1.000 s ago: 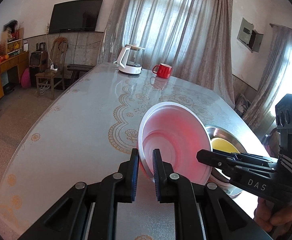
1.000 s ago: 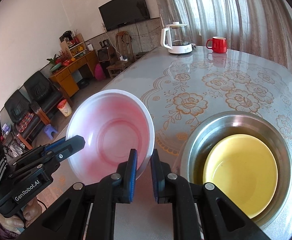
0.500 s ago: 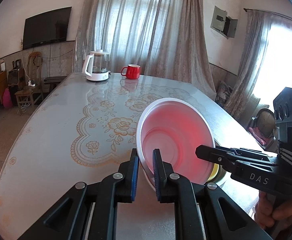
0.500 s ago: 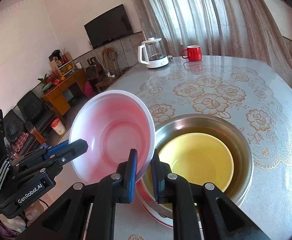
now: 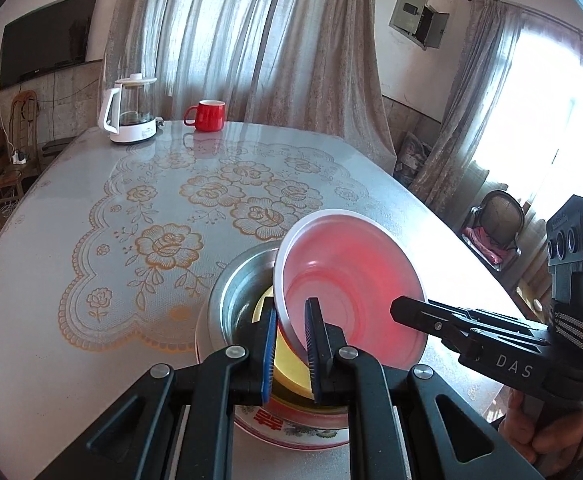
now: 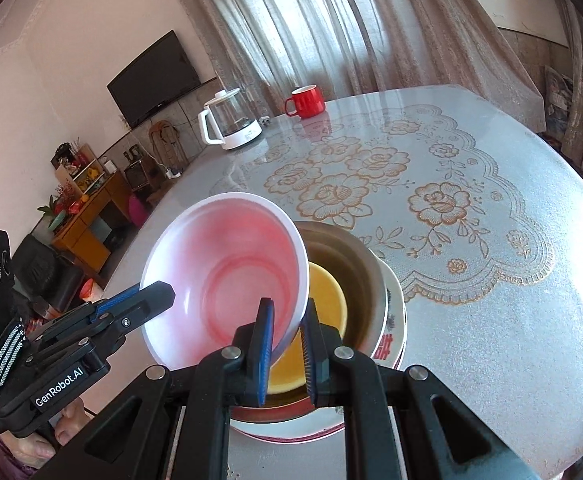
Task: Organize plates and bowls
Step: 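Lower the red bowl into the yellow bowl with both grippers, then open both grippers and release the red bowl, then withdraw both grippers from the stacked dishes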
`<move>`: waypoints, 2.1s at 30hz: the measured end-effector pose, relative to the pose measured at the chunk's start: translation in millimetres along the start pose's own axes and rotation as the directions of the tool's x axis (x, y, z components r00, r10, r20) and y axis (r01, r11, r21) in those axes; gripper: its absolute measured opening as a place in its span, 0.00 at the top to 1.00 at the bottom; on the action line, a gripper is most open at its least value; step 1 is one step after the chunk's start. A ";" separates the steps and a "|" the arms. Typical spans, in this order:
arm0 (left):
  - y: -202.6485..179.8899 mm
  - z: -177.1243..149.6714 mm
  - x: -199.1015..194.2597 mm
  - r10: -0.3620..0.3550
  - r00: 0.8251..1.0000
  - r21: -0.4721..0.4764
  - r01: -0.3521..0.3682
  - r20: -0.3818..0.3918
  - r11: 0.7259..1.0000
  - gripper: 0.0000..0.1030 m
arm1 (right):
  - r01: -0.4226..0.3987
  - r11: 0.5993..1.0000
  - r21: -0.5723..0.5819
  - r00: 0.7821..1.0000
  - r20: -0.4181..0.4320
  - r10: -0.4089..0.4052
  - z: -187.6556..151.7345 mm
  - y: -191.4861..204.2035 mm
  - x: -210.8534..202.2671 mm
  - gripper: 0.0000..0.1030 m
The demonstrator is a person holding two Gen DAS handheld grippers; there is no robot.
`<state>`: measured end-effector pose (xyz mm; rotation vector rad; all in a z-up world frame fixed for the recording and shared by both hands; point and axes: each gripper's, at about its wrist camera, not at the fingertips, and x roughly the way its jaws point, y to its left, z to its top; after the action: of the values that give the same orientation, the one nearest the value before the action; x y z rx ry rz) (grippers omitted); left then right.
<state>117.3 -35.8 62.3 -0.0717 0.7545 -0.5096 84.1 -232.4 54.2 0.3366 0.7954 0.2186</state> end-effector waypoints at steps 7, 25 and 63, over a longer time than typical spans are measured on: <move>9.2 -14.5 19.1 0.045 0.998 -0.004 -0.046 -0.043 0.999 0.87 | 0.042 0.999 0.026 0.998 -0.054 -0.041 -6.5 -17.2 20.0 0.87; 10.3 -25.9 5.9 0.117 0.993 -0.011 -0.117 0.002 0.993 0.67 | 0.128 0.990 -0.058 0.991 -0.032 -0.130 -12.7 -4.0 22.1 0.70; 13.6 -75.6 -39.8 0.402 0.905 -0.118 -0.388 0.138 0.914 0.00 | 0.287 0.952 -0.109 0.941 0.220 -0.258 -53.4 20.3 -23.8 0.63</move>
<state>47.8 3.5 29.0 -0.0392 0.6120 -0.0800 27.6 -209.8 42.8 0.1104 0.6115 -0.0222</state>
